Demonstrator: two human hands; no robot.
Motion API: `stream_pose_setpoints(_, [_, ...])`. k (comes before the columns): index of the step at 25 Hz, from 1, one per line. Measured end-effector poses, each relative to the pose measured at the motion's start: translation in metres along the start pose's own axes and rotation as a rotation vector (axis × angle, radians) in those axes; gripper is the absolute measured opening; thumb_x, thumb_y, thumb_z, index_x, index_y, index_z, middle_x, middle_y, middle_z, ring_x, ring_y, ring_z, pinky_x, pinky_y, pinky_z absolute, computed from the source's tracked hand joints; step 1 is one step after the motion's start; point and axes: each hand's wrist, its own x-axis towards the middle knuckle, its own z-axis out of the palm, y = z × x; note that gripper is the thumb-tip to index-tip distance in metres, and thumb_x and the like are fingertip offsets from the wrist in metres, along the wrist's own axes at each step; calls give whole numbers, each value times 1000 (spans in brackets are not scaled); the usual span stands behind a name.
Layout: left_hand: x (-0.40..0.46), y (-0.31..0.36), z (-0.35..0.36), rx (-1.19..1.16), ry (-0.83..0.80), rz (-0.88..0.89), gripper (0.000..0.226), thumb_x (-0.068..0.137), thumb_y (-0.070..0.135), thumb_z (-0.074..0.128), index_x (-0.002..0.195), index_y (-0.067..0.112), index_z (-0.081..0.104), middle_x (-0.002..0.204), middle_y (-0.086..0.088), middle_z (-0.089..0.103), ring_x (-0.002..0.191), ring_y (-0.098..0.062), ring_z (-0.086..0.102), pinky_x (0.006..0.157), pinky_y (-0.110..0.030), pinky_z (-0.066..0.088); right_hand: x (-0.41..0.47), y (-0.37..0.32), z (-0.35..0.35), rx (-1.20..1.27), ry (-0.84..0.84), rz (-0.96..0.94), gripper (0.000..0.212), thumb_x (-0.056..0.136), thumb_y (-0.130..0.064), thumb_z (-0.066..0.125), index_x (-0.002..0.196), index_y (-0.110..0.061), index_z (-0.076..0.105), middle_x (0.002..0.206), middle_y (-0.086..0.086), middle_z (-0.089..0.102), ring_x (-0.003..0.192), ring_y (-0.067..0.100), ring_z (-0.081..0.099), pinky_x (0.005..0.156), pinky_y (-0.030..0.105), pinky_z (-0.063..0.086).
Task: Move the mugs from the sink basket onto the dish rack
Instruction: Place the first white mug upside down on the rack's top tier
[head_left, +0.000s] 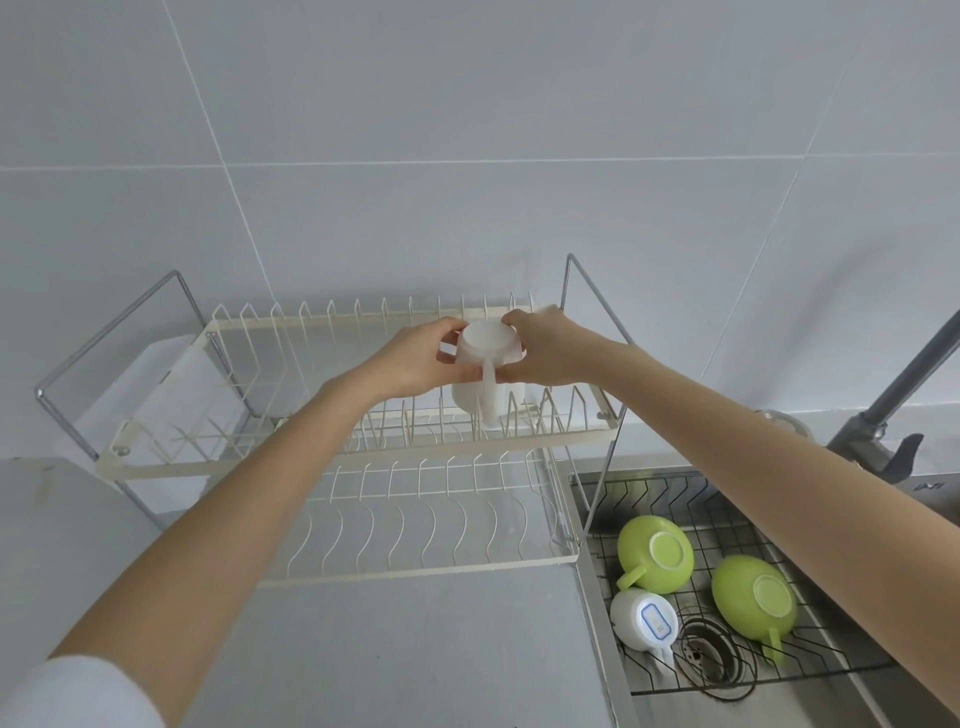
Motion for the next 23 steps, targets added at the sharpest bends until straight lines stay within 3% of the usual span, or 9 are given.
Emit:
stream_pose_setpoints(2, [-1, 1, -1, 52, -19, -14, 63, 79, 28, 67, 134, 18, 38, 136, -3, 50, 98, -17, 57, 84, -25, 39, -3, -1, -2, -36, -34, 6, 60, 83, -28, 63, 130, -3, 37, 114, 16, 53, 117, 31, 44, 90, 38, 43])
stream_pose_setpoints(5, [-8, 5, -8, 128, 1, -43, 68, 83, 27, 62, 140, 16, 27, 142, -5, 43, 116, -24, 53, 92, -29, 39, -14, -4, -11, -120, -38, -12, 65, 86, -25, 58, 140, -6, 26, 135, 18, 45, 130, 32, 35, 99, 38, 37])
stream_pose_setpoints(9, [-28, 27, -18, 462, 108, 3, 59, 88, 34, 50, 139, 14, 30, 146, -9, 39, 132, -27, 39, 106, -37, 34, -42, -8, -27, -174, 50, -78, 65, 90, -25, 51, 145, -14, 18, 142, 15, 38, 133, 30, 35, 105, 40, 34])
stream_pose_setpoints(13, [-58, 67, -21, 695, 258, 58, 56, 91, 38, 42, 140, 17, 28, 149, -4, 36, 133, -26, 38, 105, -41, 33, -78, -6, -43, -214, 178, -157, 61, 92, -26, 48, 145, -15, 20, 146, 12, 37, 135, 27, 34, 108, 38, 30])
stream_pose_setpoints(18, [-83, 105, -2, 730, 323, 146, 56, 91, 38, 41, 140, 16, 27, 150, -2, 34, 135, -23, 36, 107, -41, 31, -119, 15, -51, -263, 257, -183, 62, 91, -27, 49, 145, -14, 20, 150, 11, 31, 139, 25, 26, 112, 34, 23])
stream_pose_setpoints(23, [-78, 141, 25, 728, 286, 163, 56, 91, 38, 40, 141, 16, 26, 151, -2, 32, 135, -23, 35, 107, -40, 31, -142, 51, -63, -248, 218, -152, 64, 92, -29, 48, 146, -16, 16, 155, 9, 22, 143, 23, 18, 115, 33, 19])
